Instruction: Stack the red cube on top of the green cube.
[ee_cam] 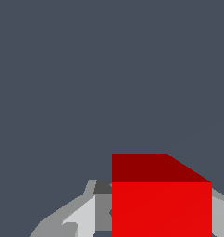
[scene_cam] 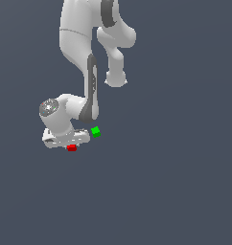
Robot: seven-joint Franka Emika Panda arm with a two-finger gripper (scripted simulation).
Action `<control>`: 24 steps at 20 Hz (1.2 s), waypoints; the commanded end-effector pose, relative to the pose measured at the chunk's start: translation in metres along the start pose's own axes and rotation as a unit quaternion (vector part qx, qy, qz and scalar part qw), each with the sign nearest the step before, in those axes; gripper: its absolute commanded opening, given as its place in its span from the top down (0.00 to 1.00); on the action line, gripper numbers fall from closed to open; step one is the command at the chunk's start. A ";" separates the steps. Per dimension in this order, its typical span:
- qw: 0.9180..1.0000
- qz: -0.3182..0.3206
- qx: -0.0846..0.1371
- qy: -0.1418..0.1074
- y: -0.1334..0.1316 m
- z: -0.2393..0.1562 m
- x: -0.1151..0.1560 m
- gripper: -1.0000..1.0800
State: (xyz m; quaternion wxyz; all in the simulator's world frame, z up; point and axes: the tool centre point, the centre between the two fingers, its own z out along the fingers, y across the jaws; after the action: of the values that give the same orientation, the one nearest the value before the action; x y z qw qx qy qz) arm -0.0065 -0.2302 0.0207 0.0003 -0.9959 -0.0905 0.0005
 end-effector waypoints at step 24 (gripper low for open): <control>1.000 0.000 -0.001 0.001 0.000 -0.098 0.000 1.00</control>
State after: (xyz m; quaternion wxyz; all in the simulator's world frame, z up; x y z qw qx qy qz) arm -0.0063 -0.2303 0.1187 -0.0002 -0.9959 -0.0904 -0.0006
